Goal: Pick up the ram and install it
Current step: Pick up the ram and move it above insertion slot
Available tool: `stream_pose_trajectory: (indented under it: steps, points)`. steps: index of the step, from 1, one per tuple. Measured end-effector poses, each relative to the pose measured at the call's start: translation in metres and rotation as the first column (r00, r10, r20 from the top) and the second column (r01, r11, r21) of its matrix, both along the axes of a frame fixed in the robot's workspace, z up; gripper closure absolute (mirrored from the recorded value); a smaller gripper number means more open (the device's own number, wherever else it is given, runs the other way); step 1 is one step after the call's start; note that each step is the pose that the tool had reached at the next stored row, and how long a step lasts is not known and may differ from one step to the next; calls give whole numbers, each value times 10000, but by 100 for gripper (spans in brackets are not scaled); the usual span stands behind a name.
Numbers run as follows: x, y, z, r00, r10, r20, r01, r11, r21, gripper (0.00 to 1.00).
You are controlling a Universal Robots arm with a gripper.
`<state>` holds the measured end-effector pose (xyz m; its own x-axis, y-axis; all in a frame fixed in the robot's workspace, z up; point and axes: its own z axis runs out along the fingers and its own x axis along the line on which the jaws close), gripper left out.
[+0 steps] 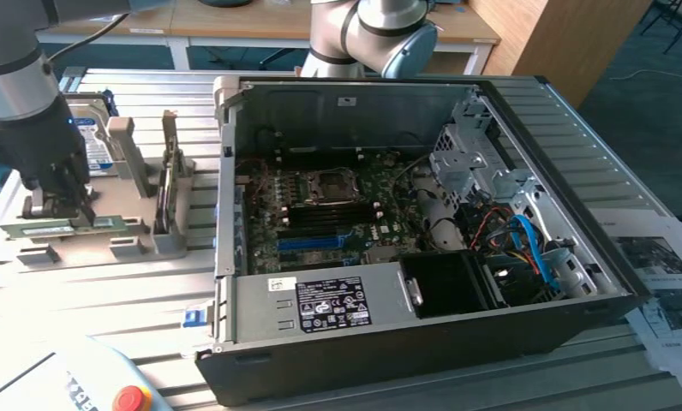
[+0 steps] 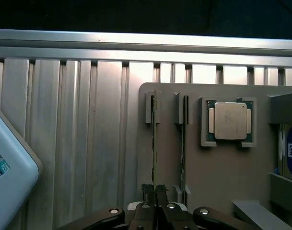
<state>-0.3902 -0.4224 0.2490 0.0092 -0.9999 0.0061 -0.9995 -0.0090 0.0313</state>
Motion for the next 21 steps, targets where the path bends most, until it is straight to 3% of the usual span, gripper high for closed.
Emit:
stream_pose_trajectory:
  steps: [21]
  points:
    - [0,0,313,10000,0,1,0,10000,-3,88]
